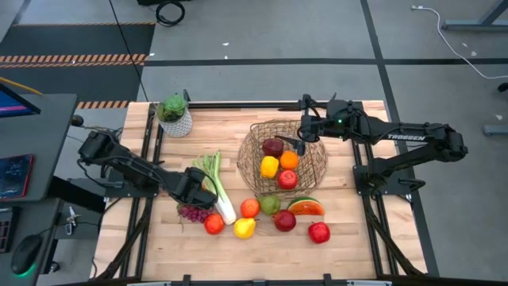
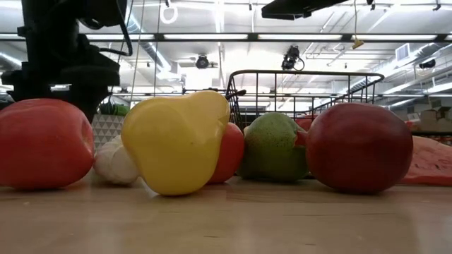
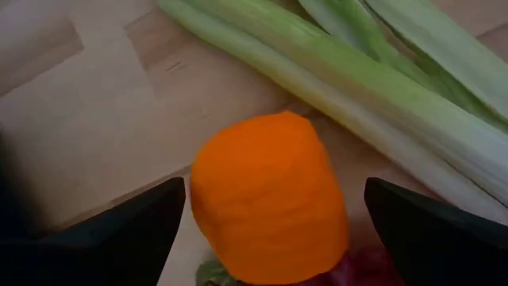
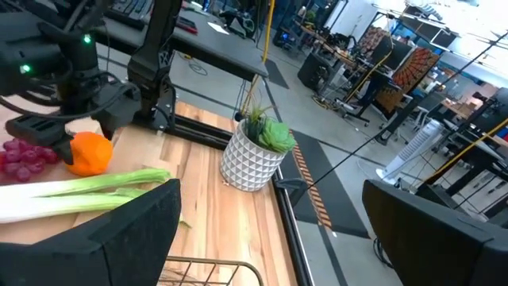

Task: Build produce basket
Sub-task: Put the orange into the brown wire basket

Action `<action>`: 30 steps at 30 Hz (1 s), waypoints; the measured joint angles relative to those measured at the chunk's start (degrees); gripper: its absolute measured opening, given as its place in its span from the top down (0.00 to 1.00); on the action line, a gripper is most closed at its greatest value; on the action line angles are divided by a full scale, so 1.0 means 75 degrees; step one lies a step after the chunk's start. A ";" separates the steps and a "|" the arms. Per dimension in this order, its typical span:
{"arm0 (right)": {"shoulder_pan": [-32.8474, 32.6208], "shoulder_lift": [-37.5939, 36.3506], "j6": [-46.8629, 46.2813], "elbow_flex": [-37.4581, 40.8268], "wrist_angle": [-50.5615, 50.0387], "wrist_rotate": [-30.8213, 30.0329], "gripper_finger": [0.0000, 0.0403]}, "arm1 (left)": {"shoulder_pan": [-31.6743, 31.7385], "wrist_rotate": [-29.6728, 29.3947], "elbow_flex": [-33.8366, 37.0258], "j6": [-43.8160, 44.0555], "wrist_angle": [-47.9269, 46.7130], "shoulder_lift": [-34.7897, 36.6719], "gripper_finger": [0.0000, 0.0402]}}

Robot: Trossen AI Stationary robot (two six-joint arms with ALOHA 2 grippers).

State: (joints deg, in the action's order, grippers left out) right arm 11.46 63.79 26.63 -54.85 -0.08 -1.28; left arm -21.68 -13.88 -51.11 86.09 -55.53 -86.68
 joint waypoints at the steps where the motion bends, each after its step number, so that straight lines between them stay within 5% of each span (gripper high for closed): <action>1: -0.0021 0.0000 0.0003 0.0000 0.0000 -0.0001 0.02 | 0.0027 0.0014 0.0000 -0.0092 0.0076 -0.0039 0.01; 8: -0.0117 0.0000 0.0012 0.0000 0.0000 -0.0007 0.02 | 0.0109 0.0388 0.0784 -0.0169 0.1345 0.0004 0.03; 18: -0.0133 0.0000 0.0015 0.0000 0.0002 -0.0013 0.02 | 0.0334 0.0639 0.0860 -0.0779 0.1382 0.0074 0.11; 30: -0.0133 0.0000 -0.0012 0.0000 -0.0103 -0.0017 0.02 | 0.0825 0.0829 0.0477 -0.1824 0.0619 0.0216 0.36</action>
State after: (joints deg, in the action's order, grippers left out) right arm 10.46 63.79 26.54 -54.85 -0.85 -1.41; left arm -15.49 -7.66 -47.54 72.41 -50.89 -85.06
